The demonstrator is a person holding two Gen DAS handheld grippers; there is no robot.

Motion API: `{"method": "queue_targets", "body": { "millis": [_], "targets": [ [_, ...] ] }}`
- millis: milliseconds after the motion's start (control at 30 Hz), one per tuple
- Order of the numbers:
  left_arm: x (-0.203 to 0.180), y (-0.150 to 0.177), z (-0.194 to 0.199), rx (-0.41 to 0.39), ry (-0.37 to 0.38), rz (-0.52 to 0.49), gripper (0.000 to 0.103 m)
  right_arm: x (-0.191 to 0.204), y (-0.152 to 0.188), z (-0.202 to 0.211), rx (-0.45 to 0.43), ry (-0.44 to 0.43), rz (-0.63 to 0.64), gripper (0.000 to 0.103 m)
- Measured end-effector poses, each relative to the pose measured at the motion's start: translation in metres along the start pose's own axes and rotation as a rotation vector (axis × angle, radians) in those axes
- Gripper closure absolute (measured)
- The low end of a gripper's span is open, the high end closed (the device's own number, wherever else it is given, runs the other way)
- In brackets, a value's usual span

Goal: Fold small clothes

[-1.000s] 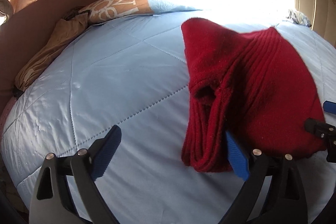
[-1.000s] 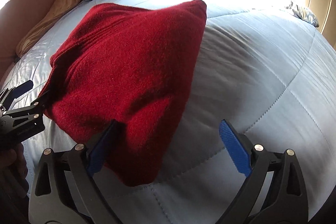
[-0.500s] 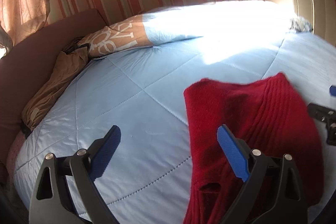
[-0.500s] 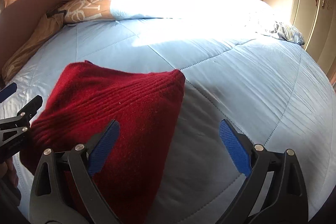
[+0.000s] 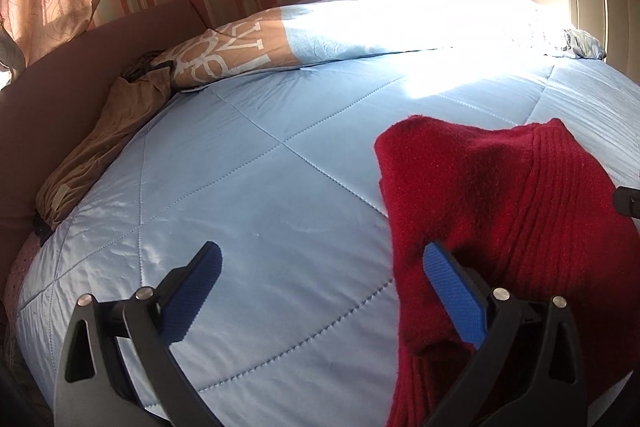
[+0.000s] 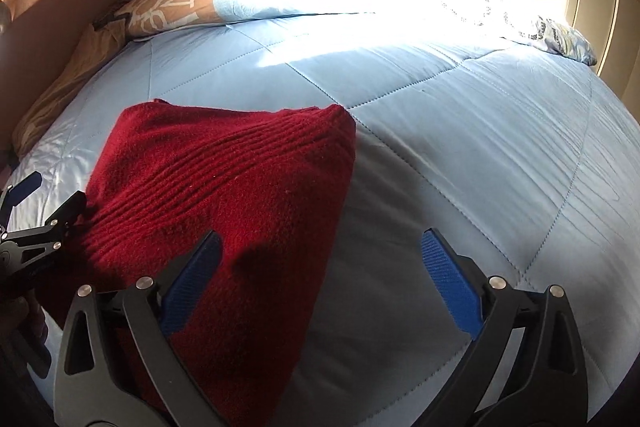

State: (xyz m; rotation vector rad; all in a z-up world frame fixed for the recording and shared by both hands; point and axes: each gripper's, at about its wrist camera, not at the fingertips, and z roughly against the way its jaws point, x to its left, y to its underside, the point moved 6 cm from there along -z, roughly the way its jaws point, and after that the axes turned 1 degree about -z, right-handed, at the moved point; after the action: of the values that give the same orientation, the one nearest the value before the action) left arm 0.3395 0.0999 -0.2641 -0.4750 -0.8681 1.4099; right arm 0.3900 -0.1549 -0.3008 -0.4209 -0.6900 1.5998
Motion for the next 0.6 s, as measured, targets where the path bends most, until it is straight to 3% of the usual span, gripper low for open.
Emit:
{"method": "queue_targets", "body": {
  "millis": [100,200,300,400,533,600],
  "targets": [
    [0.013,0.007,0.019,0.007,0.054,0.040,0.002,-0.004,0.012,0.013,0.025,-0.073,-0.074,0.009],
    [0.016,0.014,0.036,0.021,0.213,0.119,0.002,-0.005,0.024,0.027,0.028,-0.114,-0.107,0.010],
    [0.004,0.019,0.047,0.034,0.317,0.144,0.002,-0.003,0.033,0.035,0.030,-0.135,-0.127,0.010],
    [-0.015,0.025,0.039,0.071,0.344,0.132,0.002,-0.002,0.039,0.035,0.038,-0.139,-0.138,0.010],
    [-0.027,0.037,0.011,0.168,0.432,0.215,0.002,0.002,0.040,0.037,0.041,-0.150,-0.139,0.010],
    [-0.029,0.045,-0.001,0.219,0.428,0.237,0.001,0.004,0.039,0.038,0.040,-0.155,-0.136,0.009]
  ]
}}
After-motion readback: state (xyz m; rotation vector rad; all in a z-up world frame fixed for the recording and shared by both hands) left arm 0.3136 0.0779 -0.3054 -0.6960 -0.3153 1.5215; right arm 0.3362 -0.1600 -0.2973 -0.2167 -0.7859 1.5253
